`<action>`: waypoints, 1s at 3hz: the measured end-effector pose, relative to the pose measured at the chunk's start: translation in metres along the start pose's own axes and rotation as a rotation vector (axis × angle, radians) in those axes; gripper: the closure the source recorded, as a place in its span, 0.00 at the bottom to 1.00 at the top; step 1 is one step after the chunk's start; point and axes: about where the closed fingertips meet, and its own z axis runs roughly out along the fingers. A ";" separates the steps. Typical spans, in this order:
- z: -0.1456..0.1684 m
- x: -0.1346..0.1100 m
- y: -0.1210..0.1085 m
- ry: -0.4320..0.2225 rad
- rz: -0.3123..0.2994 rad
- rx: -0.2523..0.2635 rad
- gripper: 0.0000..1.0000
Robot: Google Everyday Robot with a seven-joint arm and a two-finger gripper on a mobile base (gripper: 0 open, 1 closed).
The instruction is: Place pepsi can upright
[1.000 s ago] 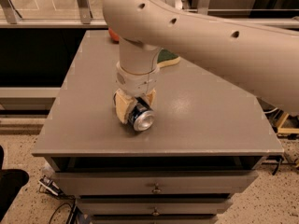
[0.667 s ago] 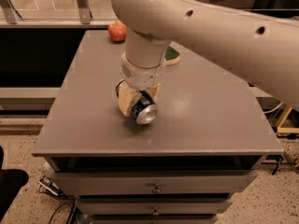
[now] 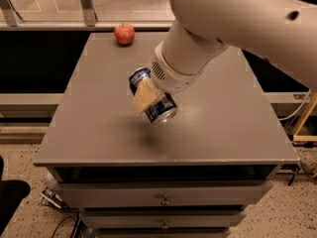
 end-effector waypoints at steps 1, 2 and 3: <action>-0.001 0.006 0.012 -0.192 -0.017 -0.093 1.00; 0.000 0.000 0.007 -0.340 0.004 -0.154 1.00; -0.011 -0.025 0.007 -0.500 0.020 -0.276 1.00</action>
Offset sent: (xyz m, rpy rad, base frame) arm -0.0065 0.0265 0.0253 0.5827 -0.3768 0.1936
